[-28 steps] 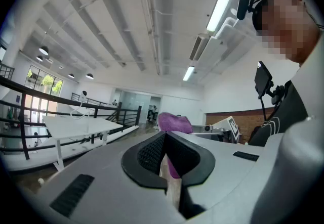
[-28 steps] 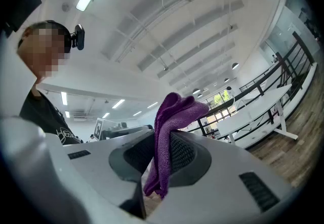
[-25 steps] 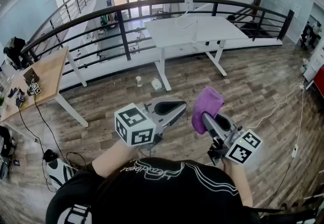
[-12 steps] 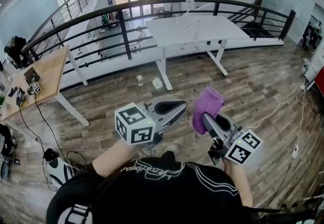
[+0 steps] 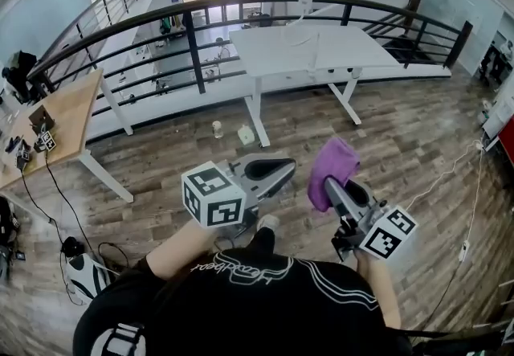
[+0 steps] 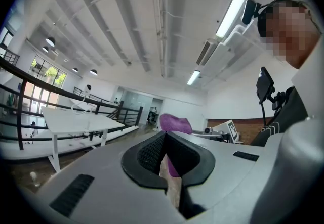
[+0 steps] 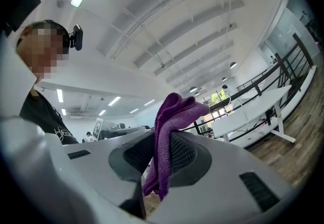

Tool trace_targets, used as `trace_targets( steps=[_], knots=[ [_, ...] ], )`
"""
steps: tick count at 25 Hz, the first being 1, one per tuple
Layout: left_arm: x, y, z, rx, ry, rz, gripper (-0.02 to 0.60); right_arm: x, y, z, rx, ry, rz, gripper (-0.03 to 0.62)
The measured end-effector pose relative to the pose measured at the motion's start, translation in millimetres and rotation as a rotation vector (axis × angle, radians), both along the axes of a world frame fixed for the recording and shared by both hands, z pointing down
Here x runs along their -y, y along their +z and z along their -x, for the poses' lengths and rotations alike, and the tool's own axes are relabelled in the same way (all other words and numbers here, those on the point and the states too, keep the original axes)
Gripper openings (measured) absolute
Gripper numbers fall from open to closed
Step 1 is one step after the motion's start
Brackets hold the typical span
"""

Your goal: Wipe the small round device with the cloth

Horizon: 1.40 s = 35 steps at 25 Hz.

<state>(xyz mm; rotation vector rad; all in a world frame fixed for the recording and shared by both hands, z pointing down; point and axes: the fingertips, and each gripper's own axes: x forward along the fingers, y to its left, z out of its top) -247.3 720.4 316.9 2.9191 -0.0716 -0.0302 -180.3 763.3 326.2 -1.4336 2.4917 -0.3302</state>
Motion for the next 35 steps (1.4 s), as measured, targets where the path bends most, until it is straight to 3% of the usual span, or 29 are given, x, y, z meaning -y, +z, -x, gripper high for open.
trace_targets(
  steps=[7,14,19,24,28,35],
  knots=[
    [108,12,-46,0.016,0.001,0.02,0.009,108,13,-49,0.012,-0.001,0.022,0.061],
    [270,9,-114,0.037,0.027,0.037,0.009,267,13,-120,0.034,0.034,0.053,0.063],
    [376,-2,-153,0.018,0.039,0.029,0.009,370,-4,-156,-0.021,0.052,0.036,0.063],
    [428,1,-177,0.001,0.069,0.007,0.009,419,-8,-171,-0.075,0.062,0.038,0.063],
    [453,0,-189,-0.019,0.073,0.026,0.009,442,-8,-193,-0.042,0.076,0.045,0.061],
    [494,1,-221,0.005,0.025,-0.016,0.009,483,-10,-236,-0.004,0.047,0.011,0.061]
  ],
)
